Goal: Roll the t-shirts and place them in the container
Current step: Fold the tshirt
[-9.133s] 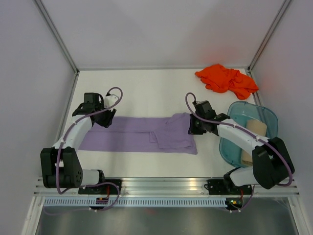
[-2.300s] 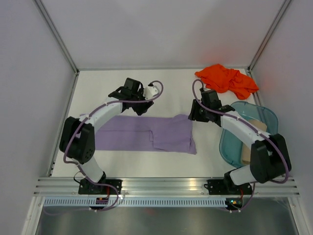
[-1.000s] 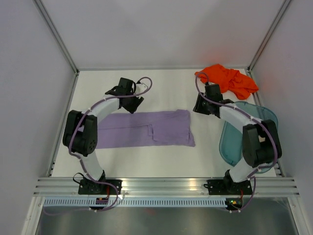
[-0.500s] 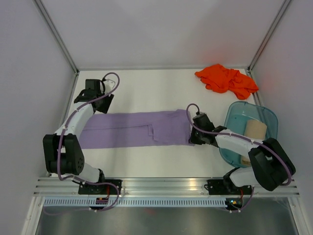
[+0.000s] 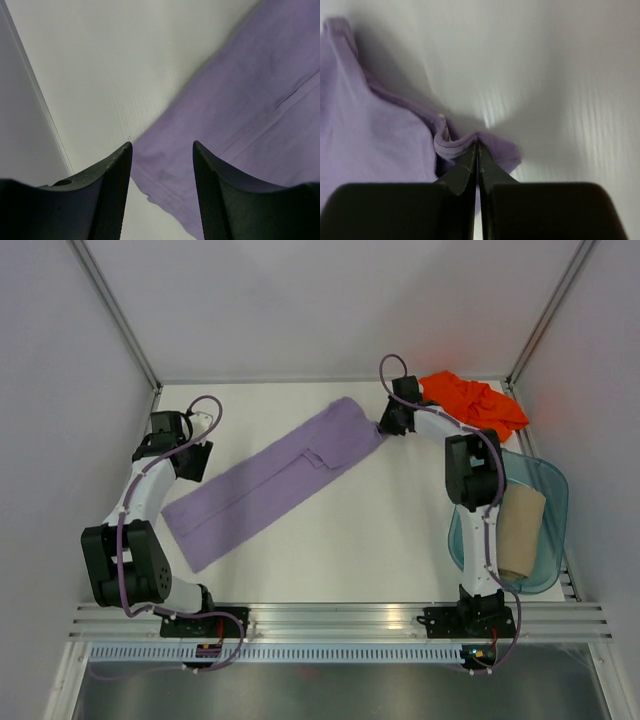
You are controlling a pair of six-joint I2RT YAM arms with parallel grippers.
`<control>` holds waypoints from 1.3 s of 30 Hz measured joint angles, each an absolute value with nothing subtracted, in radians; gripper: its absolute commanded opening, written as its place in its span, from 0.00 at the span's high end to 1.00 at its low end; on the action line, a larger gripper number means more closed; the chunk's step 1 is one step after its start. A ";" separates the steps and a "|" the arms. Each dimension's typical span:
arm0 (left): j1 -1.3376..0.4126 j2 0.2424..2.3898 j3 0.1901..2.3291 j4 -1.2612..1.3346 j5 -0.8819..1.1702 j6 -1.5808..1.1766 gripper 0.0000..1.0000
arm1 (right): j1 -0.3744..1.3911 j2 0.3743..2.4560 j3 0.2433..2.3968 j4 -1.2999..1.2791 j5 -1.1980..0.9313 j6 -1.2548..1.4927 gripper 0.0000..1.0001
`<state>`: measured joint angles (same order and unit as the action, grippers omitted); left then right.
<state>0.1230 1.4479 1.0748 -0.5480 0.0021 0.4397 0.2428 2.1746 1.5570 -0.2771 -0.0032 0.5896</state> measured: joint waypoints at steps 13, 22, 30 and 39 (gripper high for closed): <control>0.320 1.581 1.056 -0.585 0.092 0.466 0.44 | 0.264 2.220 1.810 -0.391 0.012 0.545 0.46; 0.369 1.610 0.939 -0.584 0.112 0.500 0.46 | 0.283 2.152 1.714 -0.225 -0.093 0.643 0.46; 0.415 1.598 0.886 -0.562 0.223 0.532 0.58 | 0.228 2.416 1.851 -0.131 -0.168 0.829 0.78; 0.374 1.551 0.817 -0.501 0.290 0.567 0.74 | 0.215 2.578 2.062 -0.121 -0.214 0.922 1.00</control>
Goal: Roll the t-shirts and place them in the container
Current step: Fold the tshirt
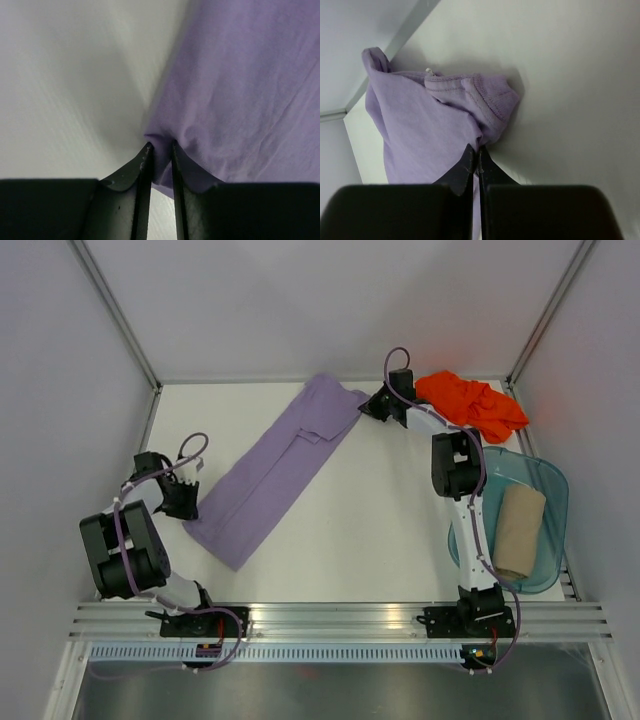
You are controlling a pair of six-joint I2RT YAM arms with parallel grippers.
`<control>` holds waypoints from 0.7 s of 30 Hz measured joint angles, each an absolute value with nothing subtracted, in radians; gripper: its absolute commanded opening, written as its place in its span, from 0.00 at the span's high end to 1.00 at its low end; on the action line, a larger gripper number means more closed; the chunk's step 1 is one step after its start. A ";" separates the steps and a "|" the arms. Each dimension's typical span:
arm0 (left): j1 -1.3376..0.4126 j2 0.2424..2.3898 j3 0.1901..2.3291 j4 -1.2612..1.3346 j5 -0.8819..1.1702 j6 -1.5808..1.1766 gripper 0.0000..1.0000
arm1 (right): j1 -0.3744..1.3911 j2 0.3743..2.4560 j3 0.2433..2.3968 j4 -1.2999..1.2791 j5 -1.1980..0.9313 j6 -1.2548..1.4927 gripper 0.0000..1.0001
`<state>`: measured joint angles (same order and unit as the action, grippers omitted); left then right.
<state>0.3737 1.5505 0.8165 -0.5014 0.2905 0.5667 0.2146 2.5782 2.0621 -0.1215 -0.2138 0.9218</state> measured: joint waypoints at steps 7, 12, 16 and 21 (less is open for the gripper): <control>0.172 1.412 0.694 -0.537 0.311 0.650 0.74 | 0.186 2.646 2.215 -0.156 -0.204 0.921 0.54; 0.140 1.336 0.644 -0.625 0.347 0.665 0.73 | 0.168 2.602 2.220 -0.212 -0.163 0.832 0.45; 0.141 1.264 0.614 -0.730 0.348 0.680 0.64 | 0.168 2.349 1.884 -0.231 -0.115 0.734 0.45; 0.147 1.214 0.645 -0.820 0.346 0.682 0.57 | 0.276 1.939 1.439 -0.198 -0.053 0.530 0.46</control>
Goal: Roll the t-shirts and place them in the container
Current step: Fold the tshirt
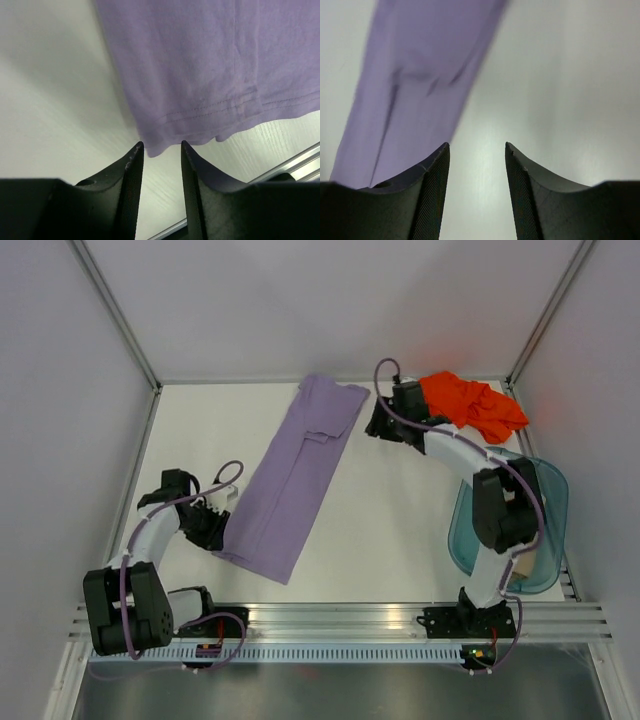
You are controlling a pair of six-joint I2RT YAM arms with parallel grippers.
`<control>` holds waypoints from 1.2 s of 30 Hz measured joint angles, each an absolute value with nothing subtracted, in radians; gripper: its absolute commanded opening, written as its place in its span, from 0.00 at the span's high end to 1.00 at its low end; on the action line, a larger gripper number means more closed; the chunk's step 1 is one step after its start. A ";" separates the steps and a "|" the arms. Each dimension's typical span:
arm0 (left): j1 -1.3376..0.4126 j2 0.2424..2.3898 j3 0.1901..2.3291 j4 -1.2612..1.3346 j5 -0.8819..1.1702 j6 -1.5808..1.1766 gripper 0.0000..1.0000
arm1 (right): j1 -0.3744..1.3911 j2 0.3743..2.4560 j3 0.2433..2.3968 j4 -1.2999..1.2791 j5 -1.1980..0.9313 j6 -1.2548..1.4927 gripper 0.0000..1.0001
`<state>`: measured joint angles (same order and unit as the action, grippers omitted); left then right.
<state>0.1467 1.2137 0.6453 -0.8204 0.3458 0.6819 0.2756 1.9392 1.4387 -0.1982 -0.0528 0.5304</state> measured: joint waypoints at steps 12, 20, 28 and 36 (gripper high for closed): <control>0.174 1.090 0.718 -0.842 0.310 0.605 0.48 | 1.219 1.655 1.032 -0.056 -0.129 -0.020 0.47; 0.176 1.065 0.718 -0.844 0.284 0.574 0.48 | 1.320 1.835 1.056 -0.064 -0.088 -0.127 0.49; 0.176 1.065 0.718 -0.844 0.279 0.567 0.48 | 1.316 1.878 1.081 -0.064 0.012 -0.115 0.95; 0.175 1.066 0.731 -0.859 0.342 0.566 0.48 | 1.287 1.736 0.922 -0.090 0.054 0.000 1.00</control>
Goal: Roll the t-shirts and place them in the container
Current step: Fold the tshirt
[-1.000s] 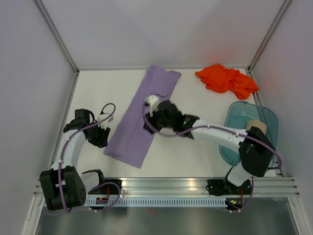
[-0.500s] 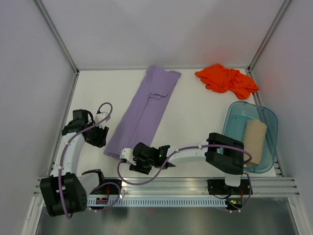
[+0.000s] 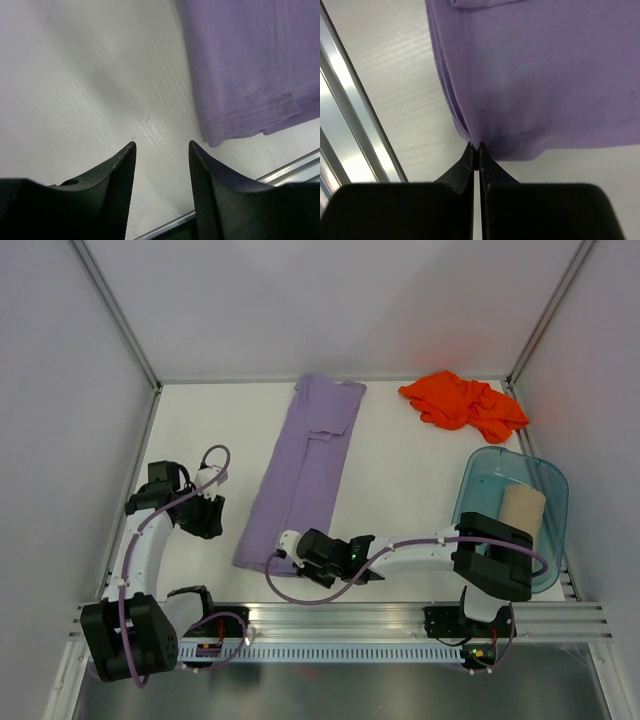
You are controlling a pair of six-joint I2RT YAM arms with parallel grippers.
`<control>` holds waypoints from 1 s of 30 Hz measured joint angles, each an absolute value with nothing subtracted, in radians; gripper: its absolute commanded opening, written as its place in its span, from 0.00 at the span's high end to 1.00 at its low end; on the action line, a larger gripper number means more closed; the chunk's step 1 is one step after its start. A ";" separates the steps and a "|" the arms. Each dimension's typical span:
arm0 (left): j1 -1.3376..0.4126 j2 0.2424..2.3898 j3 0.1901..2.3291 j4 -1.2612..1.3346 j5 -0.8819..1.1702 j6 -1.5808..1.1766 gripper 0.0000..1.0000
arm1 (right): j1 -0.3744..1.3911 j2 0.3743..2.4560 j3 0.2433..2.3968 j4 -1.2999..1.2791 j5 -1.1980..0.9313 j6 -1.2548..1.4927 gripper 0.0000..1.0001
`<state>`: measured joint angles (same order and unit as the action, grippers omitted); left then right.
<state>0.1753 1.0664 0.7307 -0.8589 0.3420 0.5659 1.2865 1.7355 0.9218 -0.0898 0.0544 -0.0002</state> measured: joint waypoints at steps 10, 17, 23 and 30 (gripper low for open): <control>-0.067 1.019 0.861 -0.856 0.564 0.599 0.45 | 1.254 1.572 0.768 -0.162 0.060 0.187 1.00; -0.134 0.948 0.869 -0.894 0.582 0.802 0.40 | 1.252 1.518 0.714 -0.157 0.021 0.218 1.00; -0.265 0.762 0.676 -0.900 0.587 1.110 0.34 | 1.248 1.486 0.675 -0.134 -0.044 0.224 1.00; -0.402 0.699 0.443 -0.936 0.580 1.265 0.31 | 1.209 1.490 0.660 -0.101 -0.140 0.237 1.00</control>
